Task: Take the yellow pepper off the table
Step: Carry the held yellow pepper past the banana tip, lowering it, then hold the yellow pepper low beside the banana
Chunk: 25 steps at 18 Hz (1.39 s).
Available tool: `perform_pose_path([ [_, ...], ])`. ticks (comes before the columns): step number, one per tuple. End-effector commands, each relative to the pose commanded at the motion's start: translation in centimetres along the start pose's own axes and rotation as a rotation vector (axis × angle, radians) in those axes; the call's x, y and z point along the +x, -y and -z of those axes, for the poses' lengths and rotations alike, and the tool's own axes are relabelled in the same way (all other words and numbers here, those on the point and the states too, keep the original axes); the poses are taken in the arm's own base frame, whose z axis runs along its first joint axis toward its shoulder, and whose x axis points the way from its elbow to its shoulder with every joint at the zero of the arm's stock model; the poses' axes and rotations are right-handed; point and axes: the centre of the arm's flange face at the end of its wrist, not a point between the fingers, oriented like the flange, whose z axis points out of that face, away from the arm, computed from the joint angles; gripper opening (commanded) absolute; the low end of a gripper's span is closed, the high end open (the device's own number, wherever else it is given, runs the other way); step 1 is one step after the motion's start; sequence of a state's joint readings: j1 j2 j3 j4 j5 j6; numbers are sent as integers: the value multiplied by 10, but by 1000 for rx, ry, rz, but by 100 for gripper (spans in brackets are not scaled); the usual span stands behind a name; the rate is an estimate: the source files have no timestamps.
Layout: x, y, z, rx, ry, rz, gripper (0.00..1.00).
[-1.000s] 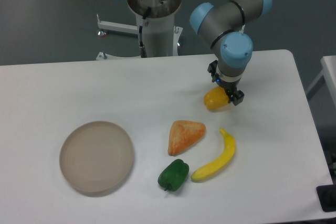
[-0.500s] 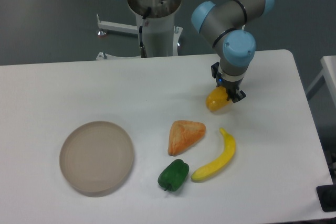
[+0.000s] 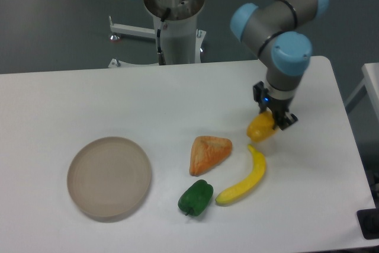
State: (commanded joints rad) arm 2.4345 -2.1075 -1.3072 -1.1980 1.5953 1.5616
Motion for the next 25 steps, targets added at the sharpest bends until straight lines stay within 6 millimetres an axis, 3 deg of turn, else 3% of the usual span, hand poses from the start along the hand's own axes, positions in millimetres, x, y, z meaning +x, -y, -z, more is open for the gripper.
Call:
perform_pose_path([
  [3, -23, 2, -3, 10, 23, 4, 45],
  [7, -34, 4, -9, 24, 29, 13, 45],
  [9, -41, 4, -2, 23, 47, 19, 45],
  [11, -43, 4, -6, 24, 42, 31, 45],
  [17, -49, 8, 9, 55, 72, 38, 45],
  [25, -49, 9, 7, 56, 69, 37, 45],
])
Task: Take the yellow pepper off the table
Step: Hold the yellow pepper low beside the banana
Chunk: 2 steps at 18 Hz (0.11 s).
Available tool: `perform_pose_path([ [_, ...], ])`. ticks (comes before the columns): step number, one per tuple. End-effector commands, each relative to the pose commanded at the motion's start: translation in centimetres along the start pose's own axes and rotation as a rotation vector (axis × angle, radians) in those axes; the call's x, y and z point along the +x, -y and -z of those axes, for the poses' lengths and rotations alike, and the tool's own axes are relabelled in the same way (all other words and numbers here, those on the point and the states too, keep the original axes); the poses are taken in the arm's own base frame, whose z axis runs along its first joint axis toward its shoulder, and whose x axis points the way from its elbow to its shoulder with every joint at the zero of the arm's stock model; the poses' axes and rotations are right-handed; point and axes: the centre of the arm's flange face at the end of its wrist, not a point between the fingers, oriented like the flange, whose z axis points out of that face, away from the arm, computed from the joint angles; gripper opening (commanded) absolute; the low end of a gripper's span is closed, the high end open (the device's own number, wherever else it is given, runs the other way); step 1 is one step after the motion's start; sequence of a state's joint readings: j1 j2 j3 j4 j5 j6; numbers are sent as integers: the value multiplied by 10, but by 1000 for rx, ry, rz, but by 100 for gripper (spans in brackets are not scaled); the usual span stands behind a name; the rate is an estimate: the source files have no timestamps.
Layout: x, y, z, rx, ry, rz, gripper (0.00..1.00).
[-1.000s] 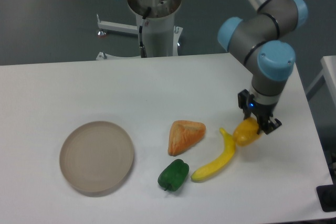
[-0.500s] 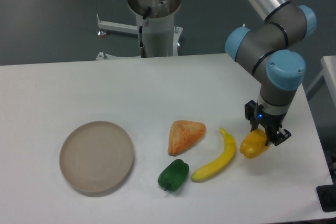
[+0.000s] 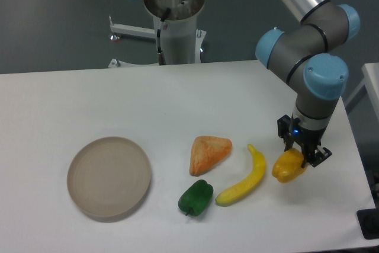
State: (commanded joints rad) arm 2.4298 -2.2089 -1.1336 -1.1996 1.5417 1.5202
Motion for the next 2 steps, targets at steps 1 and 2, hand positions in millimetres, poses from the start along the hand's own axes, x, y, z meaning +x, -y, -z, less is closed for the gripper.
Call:
perform_pose_path([
  [1, 0, 0, 1, 2, 1, 0, 45],
  [2, 0, 0, 1, 0, 2, 0, 45],
])
